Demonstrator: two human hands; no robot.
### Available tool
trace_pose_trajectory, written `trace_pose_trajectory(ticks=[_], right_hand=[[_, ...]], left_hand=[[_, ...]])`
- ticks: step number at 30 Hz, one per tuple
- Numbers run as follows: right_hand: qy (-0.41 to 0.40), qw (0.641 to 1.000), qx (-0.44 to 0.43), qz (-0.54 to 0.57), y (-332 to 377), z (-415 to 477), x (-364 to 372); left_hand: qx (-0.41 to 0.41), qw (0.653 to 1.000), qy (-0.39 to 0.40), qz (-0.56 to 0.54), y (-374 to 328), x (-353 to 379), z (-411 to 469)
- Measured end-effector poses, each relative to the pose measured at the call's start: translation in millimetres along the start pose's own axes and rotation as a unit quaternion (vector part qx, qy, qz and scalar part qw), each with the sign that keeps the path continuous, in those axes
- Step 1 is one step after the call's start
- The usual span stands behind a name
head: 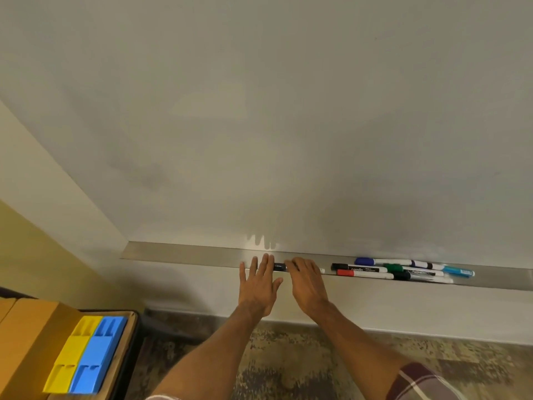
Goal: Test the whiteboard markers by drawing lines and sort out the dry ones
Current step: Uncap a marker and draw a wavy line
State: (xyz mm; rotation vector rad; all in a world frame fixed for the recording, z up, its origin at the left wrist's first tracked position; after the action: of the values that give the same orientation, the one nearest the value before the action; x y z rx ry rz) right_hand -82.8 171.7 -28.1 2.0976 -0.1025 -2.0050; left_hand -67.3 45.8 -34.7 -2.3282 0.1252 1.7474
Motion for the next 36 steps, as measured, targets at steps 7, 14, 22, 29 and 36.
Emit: trace_pose_trajectory(ticks=[7, 14, 22, 29, 36], right_hand=[[0.004, 0.999, -0.019, 0.036, 4.3, 4.0, -13.7], [0.009, 0.996, -0.083, 0.022, -8.2, -10.6, -29.1], [0.001, 0.996, -0.084, -0.027, -31.9, -25.8, -51.5], [-0.055, 0.992, -0.108, -0.02, -58.4, -36.8, -79.3], [-0.092, 0.989, -0.116, -0.008, -80.0, -49.6, -113.3]], left_hand=[[0.043, 0.998, -0.035, -0.004, -0.2, -19.9, -6.3], [0.089, 0.992, -0.093, -0.011, -8.3, -42.7, -8.4], [0.169, 0.977, -0.124, -0.028, -45.5, -57.9, -15.8], [0.214, 0.962, -0.169, 0.003, -75.8, -72.7, -14.4], [0.23, 0.948, -0.209, 0.065, -108.3, -90.9, -17.8]])
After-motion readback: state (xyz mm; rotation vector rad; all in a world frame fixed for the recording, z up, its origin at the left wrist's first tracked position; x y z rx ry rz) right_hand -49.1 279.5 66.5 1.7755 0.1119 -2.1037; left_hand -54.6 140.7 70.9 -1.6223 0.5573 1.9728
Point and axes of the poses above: each hand's wrist, its own z-axis towards the middle knuckle, its own x-axis out of the palm, y = z × x, the point moved 4 cm from there along z, towards the middle knuckle, and after that the axes turned 8 degrees about x, right-handed, at the moved point
